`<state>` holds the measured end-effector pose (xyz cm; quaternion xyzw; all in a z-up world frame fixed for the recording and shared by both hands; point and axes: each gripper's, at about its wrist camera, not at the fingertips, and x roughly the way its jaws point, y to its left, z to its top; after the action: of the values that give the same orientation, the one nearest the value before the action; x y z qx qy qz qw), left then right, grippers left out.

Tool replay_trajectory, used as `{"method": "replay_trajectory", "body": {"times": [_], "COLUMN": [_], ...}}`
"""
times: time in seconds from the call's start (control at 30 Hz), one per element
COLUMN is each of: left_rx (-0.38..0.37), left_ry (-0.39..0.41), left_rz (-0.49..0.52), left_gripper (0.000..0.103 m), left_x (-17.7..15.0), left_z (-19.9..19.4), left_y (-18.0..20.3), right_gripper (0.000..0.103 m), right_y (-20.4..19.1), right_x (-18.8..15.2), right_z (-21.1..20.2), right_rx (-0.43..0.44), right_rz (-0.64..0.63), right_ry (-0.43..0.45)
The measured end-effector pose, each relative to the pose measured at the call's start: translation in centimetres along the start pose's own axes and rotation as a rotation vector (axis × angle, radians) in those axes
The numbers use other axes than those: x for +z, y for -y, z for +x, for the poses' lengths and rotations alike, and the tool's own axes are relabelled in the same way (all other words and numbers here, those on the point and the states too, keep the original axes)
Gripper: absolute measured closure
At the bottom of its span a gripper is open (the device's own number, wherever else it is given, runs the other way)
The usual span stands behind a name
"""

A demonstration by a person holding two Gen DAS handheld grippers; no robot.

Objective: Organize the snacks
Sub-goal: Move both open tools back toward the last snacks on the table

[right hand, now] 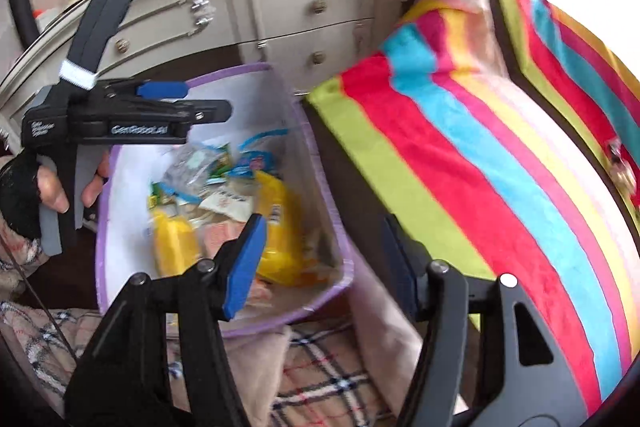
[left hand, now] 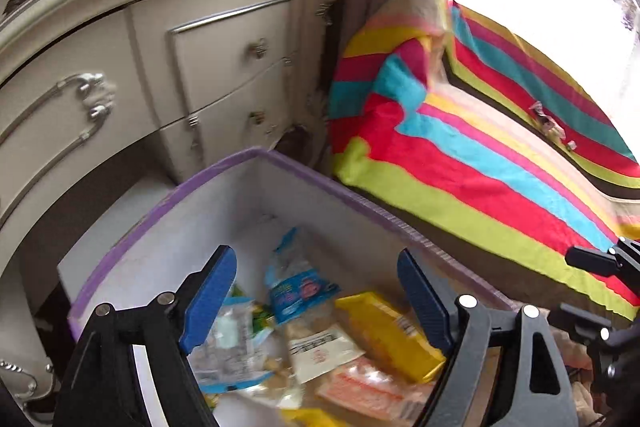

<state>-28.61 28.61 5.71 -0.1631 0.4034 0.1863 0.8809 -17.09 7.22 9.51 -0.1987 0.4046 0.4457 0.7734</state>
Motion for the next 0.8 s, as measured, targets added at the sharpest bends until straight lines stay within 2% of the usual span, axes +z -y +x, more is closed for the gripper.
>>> {"method": "replay_trajectory", "body": {"times": [0.2,0.3,0.37,0.47,0.57,0.73,0.8], "left_rx": [-0.244,-0.293,-0.321,-0.334,-0.298,-0.243,-0.247], "left_ry": [-0.028,-0.033,-0.044,-0.035,-0.033,-0.042,-0.042], "left_rz": [0.156,0.241,0.252,0.257,0.282,0.314,0.329], "left_gripper": [0.019,0.019,0.019,0.019,0.019,0.018,0.012], "left_x": [3.8,5.3,6.4,8.5,10.4,12.6,12.6], "left_z": [5.8,9.7,12.3,16.0,19.4,22.9,23.1], "left_y": [13.8,20.8,24.5,29.0,32.4,34.9,35.2], "right_gripper": [0.038,0.038,0.038,0.038,0.036,0.036,0.036], "right_y": [14.2,20.4,23.9,29.1,33.6,39.9,41.9], "right_x": [-3.1,-4.7,-5.5,-6.2,-6.2,-4.3,-2.8], "right_z": [-0.8,-1.2,-1.4,-1.6,-0.9,0.7,1.6], "right_rx": [-0.206,-0.286,-0.319,-0.368,-0.393,-0.391,-0.382], "right_rz": [0.306,0.428,0.492,0.574,0.647,0.738,0.756], "right_ry": [0.025,0.027,0.029,0.049,0.08,0.153,0.186]}}
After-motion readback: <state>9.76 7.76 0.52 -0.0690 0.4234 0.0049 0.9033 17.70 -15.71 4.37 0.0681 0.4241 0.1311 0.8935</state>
